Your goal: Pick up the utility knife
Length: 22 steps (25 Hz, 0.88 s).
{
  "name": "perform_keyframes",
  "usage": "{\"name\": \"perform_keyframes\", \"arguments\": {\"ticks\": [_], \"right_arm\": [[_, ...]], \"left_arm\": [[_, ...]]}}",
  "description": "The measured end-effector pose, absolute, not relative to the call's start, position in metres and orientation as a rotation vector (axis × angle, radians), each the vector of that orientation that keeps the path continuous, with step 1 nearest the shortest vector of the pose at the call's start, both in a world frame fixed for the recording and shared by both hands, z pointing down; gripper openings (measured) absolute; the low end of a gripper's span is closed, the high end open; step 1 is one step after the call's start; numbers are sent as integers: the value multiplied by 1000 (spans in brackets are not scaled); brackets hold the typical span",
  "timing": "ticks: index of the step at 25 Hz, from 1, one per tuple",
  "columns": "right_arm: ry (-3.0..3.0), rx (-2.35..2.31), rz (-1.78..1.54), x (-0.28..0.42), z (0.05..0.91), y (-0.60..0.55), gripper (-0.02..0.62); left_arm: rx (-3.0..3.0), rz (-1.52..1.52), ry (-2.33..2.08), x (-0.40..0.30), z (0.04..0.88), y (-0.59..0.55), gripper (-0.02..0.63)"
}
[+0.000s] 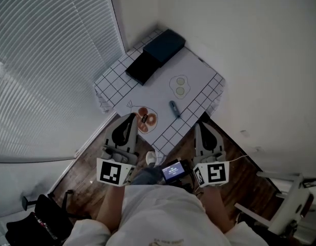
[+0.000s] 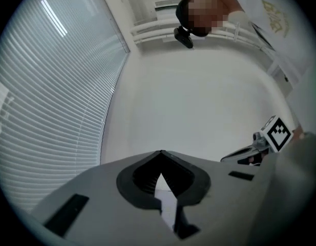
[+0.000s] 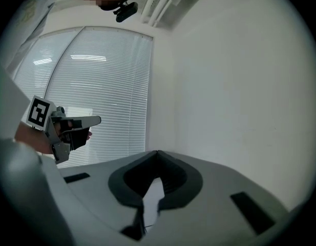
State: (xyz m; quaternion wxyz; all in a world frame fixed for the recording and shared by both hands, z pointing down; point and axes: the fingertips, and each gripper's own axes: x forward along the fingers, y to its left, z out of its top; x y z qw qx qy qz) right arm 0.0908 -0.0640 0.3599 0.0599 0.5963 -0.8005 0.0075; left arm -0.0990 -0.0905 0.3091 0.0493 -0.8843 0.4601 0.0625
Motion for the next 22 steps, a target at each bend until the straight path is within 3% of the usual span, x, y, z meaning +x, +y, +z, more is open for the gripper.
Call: {"name": "perform_keyframes", "arguments": {"ticks": [11, 22], "right_arm": [[-2376, 1794, 73, 84, 379, -100, 6], [-2373, 1712, 168, 111, 412, -135, 6]], "left_arm": [[-2759, -45, 1197, -68, 345, -117, 5], [-2856, -139, 1342, -40, 401, -156, 6]]}}
